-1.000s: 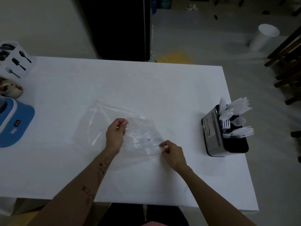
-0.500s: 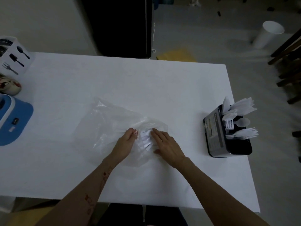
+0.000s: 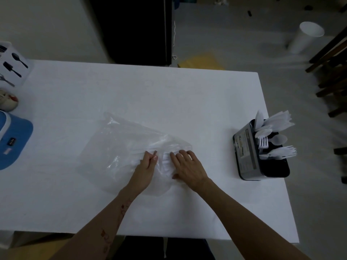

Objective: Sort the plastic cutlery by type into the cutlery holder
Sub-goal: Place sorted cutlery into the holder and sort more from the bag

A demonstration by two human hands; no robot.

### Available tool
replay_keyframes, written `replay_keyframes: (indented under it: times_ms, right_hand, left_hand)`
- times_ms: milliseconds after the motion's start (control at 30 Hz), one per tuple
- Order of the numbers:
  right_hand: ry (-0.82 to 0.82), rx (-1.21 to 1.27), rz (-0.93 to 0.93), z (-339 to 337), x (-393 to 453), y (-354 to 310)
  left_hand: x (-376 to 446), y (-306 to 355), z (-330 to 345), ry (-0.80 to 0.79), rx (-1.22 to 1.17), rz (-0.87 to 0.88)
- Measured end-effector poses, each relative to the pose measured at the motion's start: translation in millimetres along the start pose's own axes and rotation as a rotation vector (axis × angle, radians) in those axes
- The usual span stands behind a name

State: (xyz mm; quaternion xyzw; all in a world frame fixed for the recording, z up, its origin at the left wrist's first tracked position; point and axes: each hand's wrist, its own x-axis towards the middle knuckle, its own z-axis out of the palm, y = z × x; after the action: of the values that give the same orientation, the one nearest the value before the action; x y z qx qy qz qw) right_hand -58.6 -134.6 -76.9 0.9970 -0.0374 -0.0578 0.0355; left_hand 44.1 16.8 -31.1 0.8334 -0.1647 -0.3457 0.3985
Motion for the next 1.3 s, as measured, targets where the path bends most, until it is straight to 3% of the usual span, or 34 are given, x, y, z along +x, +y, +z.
replay_keyframes:
  times_ms: [133,333,667,833,933,1067,1300]
  right_hand:
    - [-0.060,0.137,0.000,1.0,-0.6,-3.3]
    - [-0.113,0.132,0.031,1.5,-7.2,-8.3]
    - [0.094,-0.027,0.107,2.4,-35.1,12.1]
    - [0.064,-0.026,0.205,14.5,-66.6,54.7]
    - [0.033,-0.014,0.170,15.2,-72.7,74.0]
    - [-0.006,0.019,0.164,12.9,-59.4,81.6]
    - [-0.048,0.154,0.274,-8.6,-35.4,77.2]
  left_hand:
    - [3.2,-6.0,3.2,-0.008,0.036,-0.029]
    - [1.9,-3.2,6.4,-0.012,0.057,-0.016]
    - [8.7,-20.4,8.5,-0.033,0.253,0.038]
    - [-3.6,-2.4,-14.0,0.040,0.252,-0.047]
    - [0.1,-13.2,-34.0,0.097,0.240,-0.092]
    - [12.0,-43.5,-51.9,0.120,0.264,0.006]
    - [8.3,-46.8,-34.9,0.098,0.220,0.003]
